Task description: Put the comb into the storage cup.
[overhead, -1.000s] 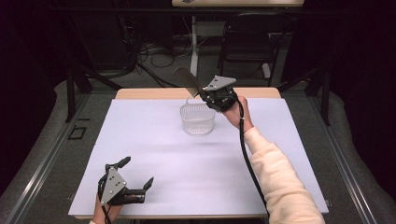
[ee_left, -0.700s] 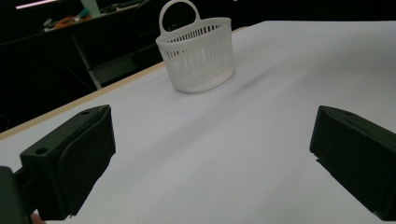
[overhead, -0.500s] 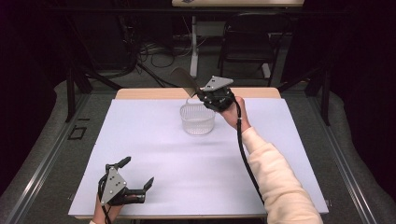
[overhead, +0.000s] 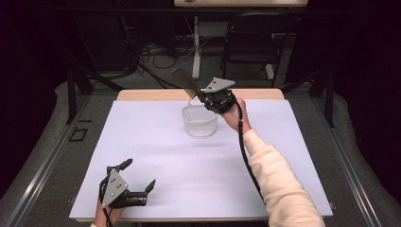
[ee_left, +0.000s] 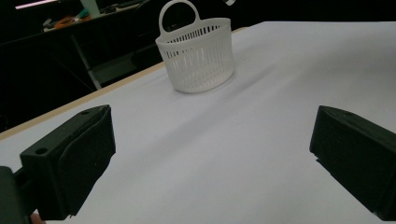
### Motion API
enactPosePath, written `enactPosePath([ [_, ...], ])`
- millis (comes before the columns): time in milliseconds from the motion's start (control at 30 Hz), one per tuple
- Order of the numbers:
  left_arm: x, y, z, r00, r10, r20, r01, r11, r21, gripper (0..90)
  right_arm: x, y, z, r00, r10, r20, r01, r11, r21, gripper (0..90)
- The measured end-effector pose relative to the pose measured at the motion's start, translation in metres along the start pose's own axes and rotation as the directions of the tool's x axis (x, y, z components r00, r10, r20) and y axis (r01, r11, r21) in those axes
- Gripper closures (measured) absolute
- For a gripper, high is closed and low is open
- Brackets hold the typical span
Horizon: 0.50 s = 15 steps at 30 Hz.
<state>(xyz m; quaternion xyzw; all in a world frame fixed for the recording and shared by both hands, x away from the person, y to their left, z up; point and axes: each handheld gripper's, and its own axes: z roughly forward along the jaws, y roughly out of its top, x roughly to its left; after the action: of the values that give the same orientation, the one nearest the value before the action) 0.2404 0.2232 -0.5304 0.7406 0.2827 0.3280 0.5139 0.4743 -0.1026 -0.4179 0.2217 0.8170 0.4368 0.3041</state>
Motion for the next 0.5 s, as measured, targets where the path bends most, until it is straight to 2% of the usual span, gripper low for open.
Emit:
enactPosePath([
  [500, -0.0007, 0.0003, -0.0002, 1.0000, 0.002, 0.001, -0.002, 1.0000, 0.001, 0.1, 0.0012, -0.0032, 0.0057, 1.0000, 0.007, 0.007, -0.007, 1.000, -0.017, 72.3],
])
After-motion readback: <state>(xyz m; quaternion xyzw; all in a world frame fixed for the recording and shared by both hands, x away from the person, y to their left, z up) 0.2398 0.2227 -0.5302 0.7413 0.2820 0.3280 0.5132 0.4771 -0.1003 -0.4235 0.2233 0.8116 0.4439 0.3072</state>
